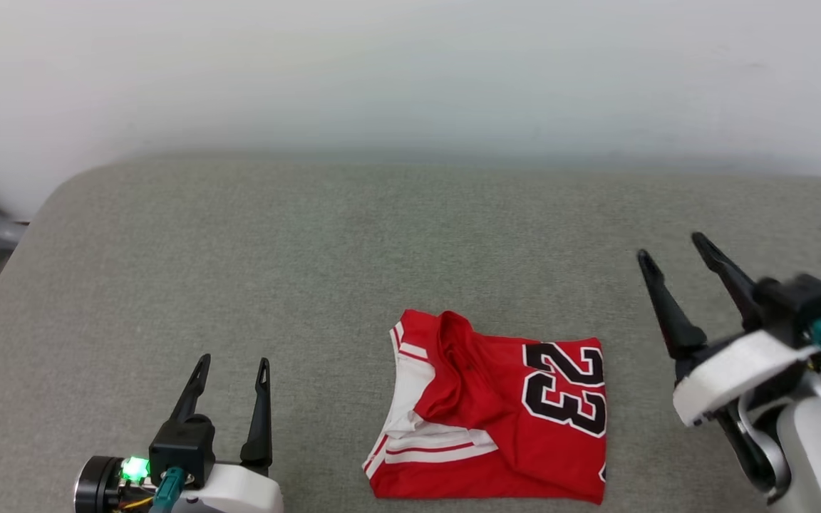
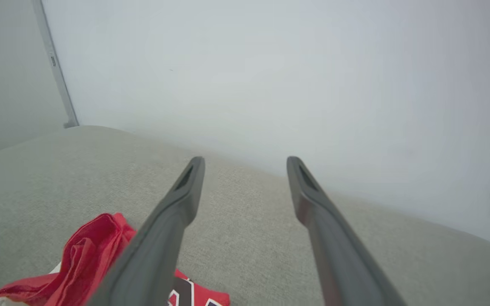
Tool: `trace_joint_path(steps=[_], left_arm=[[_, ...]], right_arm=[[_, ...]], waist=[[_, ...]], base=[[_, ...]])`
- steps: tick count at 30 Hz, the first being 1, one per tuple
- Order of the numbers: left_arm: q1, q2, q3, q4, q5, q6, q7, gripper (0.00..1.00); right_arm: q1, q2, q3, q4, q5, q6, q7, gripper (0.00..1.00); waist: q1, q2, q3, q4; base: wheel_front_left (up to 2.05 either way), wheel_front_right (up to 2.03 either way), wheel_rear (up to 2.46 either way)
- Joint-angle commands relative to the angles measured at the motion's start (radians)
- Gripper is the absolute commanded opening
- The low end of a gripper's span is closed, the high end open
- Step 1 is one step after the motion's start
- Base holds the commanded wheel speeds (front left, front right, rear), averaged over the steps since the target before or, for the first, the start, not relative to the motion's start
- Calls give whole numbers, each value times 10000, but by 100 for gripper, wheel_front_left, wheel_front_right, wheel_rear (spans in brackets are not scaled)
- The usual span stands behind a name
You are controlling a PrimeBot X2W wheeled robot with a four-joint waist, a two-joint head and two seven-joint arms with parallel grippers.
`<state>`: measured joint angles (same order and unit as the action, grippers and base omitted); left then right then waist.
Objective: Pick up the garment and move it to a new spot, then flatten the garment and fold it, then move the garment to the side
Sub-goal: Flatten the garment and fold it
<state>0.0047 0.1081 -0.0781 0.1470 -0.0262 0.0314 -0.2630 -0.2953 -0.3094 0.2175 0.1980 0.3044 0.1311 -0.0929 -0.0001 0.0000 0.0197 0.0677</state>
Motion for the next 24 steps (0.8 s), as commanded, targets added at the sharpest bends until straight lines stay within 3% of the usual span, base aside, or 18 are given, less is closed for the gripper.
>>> trace_joint_path(steps=[1,6,15,24], left_arm=[[117,13,35,-52,60,44,-22,100],[344,34,109,-211,15,102,-22,100],[669,40,134,-461,-6,127,-22,100],[861,53,30,-455,47,84,-22,100]], right_arm=[[261,201,-141,-107,-117,-9,-108,100],[1443,999,-1442,-806,-1033,-9,-700,100],[3128,2171,-2464,-1697,-1532,-9,-1296,100],[4222,2534,-2763,-2008,-1735,-9,-1510,100]], waist=[[1,0,-100,-117],[1,0,-242,-334],[1,0,-351,-372],[1,0,-430,-175]], base=[[0,0,0],[0,0,0],[0,0,0],[0,0,0]])
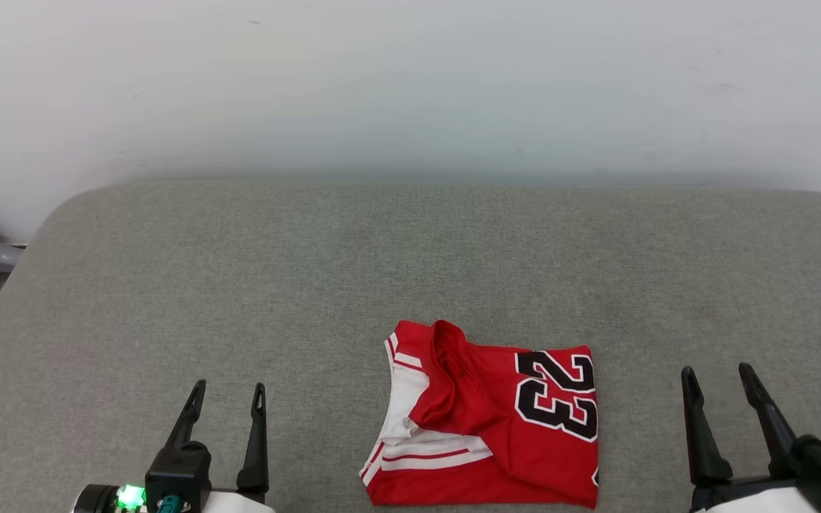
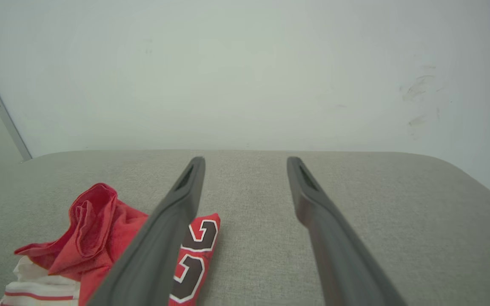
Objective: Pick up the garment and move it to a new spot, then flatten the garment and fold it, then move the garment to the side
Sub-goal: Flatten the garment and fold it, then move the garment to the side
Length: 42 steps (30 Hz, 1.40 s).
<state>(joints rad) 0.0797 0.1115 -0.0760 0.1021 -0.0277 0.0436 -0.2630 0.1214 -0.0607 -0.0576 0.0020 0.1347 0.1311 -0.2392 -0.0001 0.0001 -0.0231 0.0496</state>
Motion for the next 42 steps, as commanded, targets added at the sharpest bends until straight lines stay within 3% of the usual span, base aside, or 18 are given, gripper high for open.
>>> trace_joint_path(steps=[1,17,21,25,28,34,38,42], left_arm=[[127,27,1,-3,65,-44,-22,100],[93,66,-16,73,-18,-15,-22,100],[-7,78,-46,102,-32,-61,-22,100],[-101,83,-66,128,-40,-87,-22,100],[-186,82,-89,147,-46,-115,-22,100],[-297,43,-128,155,-69,-143,-22,100],[-404,-2,-163,137,-76,-120,-22,100],[-547,-60,-226,127,-70,-135,-22,100]], right_arm=[[148,61,-18,-9,-51,-9,-56,100],[-2,106,-101,113,-372,-9,-235,100],[-623,-455,-390,-125,-261,-9,-103,100],[-1596,-1418,-440,-465,175,-9,474,100],[-2385,-2281,-114,-553,951,-9,1445,100],[-3472,-3860,995,-585,3334,-9,4689,100],[-3761,-4474,1642,-410,4863,-9,6834,100],[-3599,-4695,2143,28,5992,-9,8654,100]], waist=[[1,-1,-6,28],[1,-1,51,158],[1,-1,47,224],[1,-1,86,299],[1,-1,119,349],[1,-1,282,512],[1,-1,451,617],[1,-1,709,757]], base=[[0,0,0],[0,0,0],[0,0,0],[0,0,0],[0,0,0],[0,0,0],[0,0,0],[0,0,0]])
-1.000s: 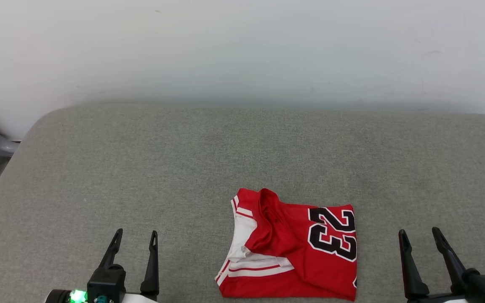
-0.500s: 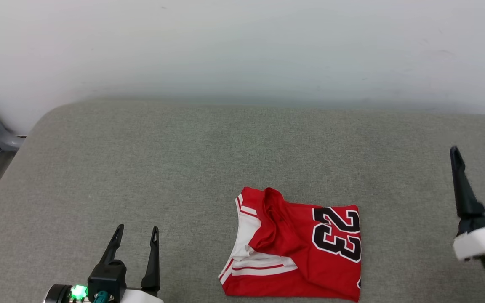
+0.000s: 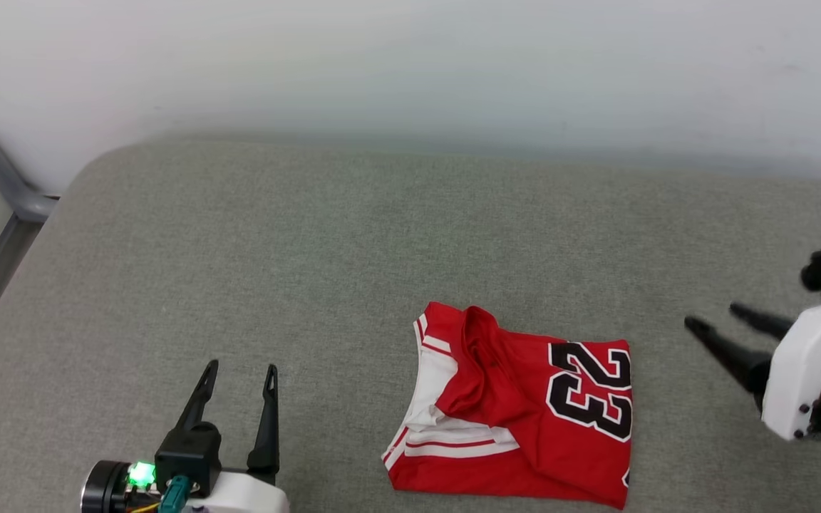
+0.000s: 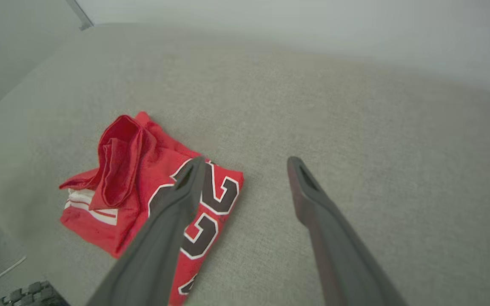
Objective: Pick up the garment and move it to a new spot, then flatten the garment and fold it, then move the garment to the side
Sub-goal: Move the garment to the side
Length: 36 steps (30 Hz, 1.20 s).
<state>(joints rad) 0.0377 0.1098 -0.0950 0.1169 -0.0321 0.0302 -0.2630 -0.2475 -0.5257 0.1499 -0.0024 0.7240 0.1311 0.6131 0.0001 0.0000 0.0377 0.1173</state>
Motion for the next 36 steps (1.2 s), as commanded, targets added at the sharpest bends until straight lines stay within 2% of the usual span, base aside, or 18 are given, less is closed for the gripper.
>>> trace_joint_path(steps=[1,5,10,20,26,27,28,29,36], left_arm=[[-170,-56,-53,-10,-24,-6,-22,100],[-443,-128,-153,-4,-29,-34,-22,100],[-662,-189,-260,-3,-42,-91,-22,100],[-1245,-308,-412,160,-37,-197,-22,100],[-1375,-354,-400,225,-49,-194,-22,100],[-1367,-356,-388,230,-51,-185,-22,100],[-1340,-358,-365,237,-56,-172,-22,100],[-1296,-363,-350,242,-62,-162,-22,100],[-1012,-393,-237,259,-113,-117,-22,100]], right_arm=[[167,-68,183,184,261,-9,470,100],[377,58,484,698,644,-9,1256,100],[440,303,728,1306,719,-9,1348,100],[83,1107,1701,3154,846,-9,216,100],[68,1167,2855,3903,850,-9,-485,100],[-9,1120,2958,3932,857,-9,-703,76],[-104,1079,3022,3957,885,-9,-889,6],[-195,1021,3109,3946,917,-9,-1053,0],[-1089,354,3516,3175,847,-7,-2292,0]], waist=[[-1,0,161,128],[-1,0,473,377],[-1,0,792,620],[-1,0,1421,1132],[-1,0,1473,1267],[-1,0,1461,1259],[-1,0,1438,1239],[-1,0,1407,1214],[-1,0,1050,838]], base=[[0,0,0],[0,0,0],[0,0,0],[0,0,0],[0,0,0],[0,0,0],[0,0,0],[0,0,0],[0,0,0]])
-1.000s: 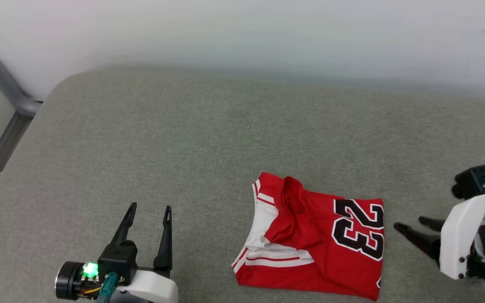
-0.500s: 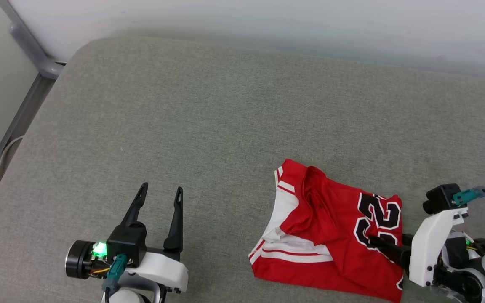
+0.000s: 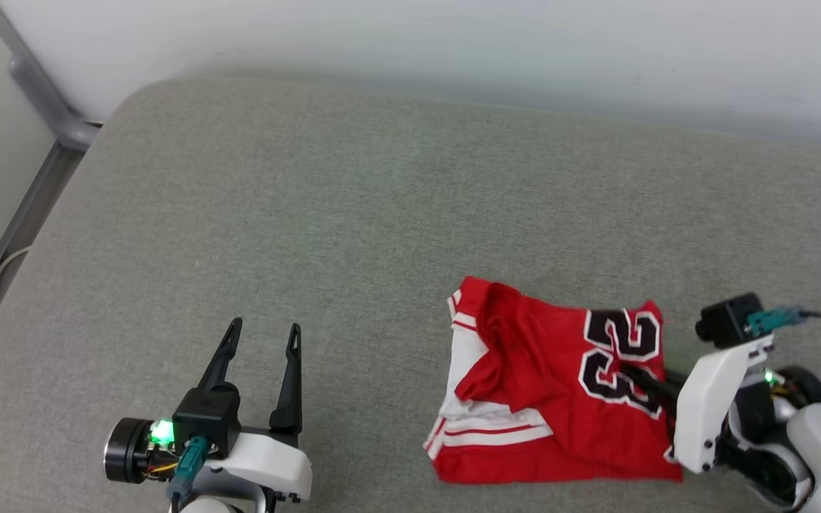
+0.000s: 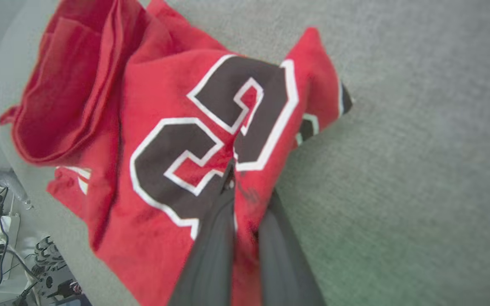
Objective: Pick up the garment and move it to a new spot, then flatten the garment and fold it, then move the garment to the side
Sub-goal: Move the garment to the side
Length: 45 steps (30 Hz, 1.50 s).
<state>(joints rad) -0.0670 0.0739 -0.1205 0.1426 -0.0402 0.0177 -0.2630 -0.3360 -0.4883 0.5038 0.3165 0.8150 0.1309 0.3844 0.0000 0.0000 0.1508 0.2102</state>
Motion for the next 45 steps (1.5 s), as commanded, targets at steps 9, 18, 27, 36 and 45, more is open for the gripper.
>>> trace_joint_path(steps=[9,18,27,36,45], left_arm=[[254,19,263,-253,-24,65,-22,100],[-5,85,462,-684,32,69,-22,100],[-864,332,392,-1193,239,-132,-20,100],[-1500,498,242,-1752,371,-214,-22,100],[-1861,577,141,-1970,360,-257,-22,100]], right_arm=[[-939,-1264,394,-1241,-557,-7,-305,0],[-1631,-2469,204,-1884,-417,-8,442,0],[-2389,-3895,-807,-1161,-625,-8,992,0],[-2872,-5021,-1833,178,-1021,-10,1519,0],[-3338,-5174,-3038,1629,-1827,-10,1705,0]], waist=[[0,0,-246,-1222],[0,0,450,-2584],[0,0,1929,-2984],[0,0,3134,-2799],[0,0,3751,-2544]], base=[[0,0,0],[0,0,0],[0,0,0],[0,0,0],[0,0,0]])
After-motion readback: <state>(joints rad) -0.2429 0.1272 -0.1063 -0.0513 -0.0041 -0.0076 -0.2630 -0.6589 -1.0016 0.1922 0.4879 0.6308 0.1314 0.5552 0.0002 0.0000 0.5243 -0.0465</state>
